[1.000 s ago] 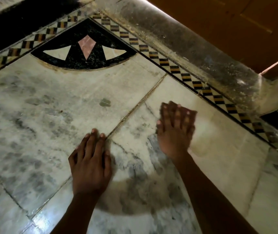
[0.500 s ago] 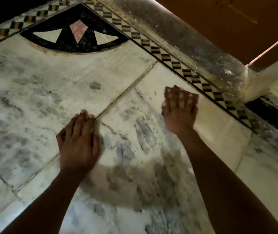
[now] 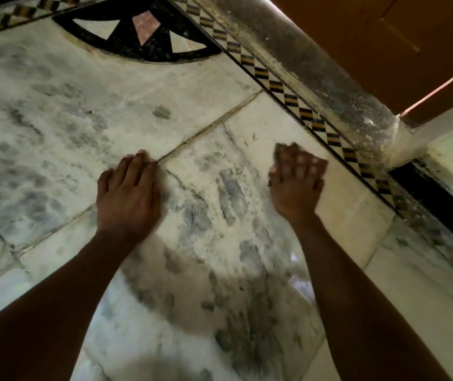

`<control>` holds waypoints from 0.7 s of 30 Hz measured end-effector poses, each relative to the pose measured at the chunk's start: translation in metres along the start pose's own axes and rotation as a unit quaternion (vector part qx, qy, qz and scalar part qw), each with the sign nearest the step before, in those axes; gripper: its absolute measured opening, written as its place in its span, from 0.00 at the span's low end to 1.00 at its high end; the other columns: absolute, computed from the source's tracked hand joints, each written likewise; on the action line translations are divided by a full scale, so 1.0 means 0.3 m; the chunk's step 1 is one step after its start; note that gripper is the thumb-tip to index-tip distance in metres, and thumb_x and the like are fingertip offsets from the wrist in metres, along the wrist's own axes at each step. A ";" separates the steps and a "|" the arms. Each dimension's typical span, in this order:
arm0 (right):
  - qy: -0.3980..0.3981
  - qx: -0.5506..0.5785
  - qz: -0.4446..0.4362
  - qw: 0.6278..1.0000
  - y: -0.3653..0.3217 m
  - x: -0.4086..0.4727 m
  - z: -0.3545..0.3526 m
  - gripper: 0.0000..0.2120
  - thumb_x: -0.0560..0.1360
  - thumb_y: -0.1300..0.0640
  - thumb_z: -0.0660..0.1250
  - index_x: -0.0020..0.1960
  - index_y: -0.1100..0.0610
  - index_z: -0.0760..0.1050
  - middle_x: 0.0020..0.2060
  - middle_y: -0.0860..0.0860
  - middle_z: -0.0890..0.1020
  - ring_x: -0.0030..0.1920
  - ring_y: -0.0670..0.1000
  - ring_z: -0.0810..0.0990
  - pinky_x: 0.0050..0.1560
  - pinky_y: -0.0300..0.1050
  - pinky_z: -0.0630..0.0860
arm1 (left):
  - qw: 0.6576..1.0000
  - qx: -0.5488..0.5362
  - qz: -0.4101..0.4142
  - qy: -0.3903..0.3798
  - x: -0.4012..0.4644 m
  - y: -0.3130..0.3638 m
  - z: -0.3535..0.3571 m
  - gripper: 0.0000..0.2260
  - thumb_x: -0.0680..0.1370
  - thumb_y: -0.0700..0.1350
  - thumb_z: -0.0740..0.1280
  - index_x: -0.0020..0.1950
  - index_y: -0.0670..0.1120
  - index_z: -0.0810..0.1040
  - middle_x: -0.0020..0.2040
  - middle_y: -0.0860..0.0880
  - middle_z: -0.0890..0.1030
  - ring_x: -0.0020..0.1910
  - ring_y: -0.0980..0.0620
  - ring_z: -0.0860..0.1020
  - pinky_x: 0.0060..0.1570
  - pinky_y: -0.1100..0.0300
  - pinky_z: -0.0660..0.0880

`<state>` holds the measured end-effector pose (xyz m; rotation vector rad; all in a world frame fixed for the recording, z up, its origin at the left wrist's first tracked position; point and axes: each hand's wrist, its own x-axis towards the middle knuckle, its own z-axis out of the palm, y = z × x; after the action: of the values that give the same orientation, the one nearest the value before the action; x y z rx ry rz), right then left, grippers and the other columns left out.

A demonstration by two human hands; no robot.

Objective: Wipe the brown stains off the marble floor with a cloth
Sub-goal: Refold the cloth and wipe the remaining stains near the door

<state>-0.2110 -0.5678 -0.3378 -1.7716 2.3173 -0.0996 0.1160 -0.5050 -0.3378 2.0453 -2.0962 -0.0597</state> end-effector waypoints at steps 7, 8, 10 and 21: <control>-0.008 -0.073 -0.164 0.984 0.268 -0.391 -0.005 0.28 0.86 0.41 0.46 0.85 0.37 0.50 0.86 0.48 0.52 0.86 0.58 0.53 0.76 0.63 0.63 | 0.987 -0.021 0.159 -0.027 -0.118 0.236 0.001 0.24 0.83 0.51 0.57 0.76 0.43 0.75 0.80 0.40 0.72 0.77 0.37 0.74 0.74 0.37 0.71; -0.001 -0.084 -0.112 0.990 0.338 -0.354 -0.026 0.28 0.86 0.41 0.44 0.85 0.39 0.50 0.86 0.49 0.53 0.85 0.60 0.54 0.76 0.65 0.64 | 0.985 -0.032 0.165 -0.032 -0.142 0.270 0.014 0.24 0.84 0.52 0.57 0.77 0.45 0.74 0.81 0.41 0.71 0.79 0.39 0.73 0.75 0.38 0.70; 0.024 -0.086 0.002 0.996 0.416 -0.235 -0.053 0.29 0.86 0.38 0.38 0.86 0.40 0.48 0.86 0.51 0.53 0.85 0.60 0.52 0.79 0.69 0.60 | 0.986 -0.057 0.152 -0.048 -0.178 0.309 0.035 0.24 0.85 0.53 0.56 0.79 0.47 0.72 0.84 0.43 0.68 0.81 0.41 0.69 0.78 0.40 0.66; 0.001 -0.065 -0.149 0.987 0.255 -0.395 0.018 0.27 0.87 0.40 0.40 0.85 0.38 0.50 0.87 0.49 0.51 0.86 0.60 0.52 0.75 0.65 0.65 | 0.982 -0.066 0.140 -0.108 -0.200 0.301 0.030 0.29 0.85 0.56 0.50 0.85 0.49 0.64 0.87 0.45 0.60 0.85 0.42 0.62 0.81 0.39 0.62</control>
<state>-0.2528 -0.4329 -0.3413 -2.1729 2.0860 0.0012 0.0264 -0.4433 -0.3381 1.7170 -2.4168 -0.3803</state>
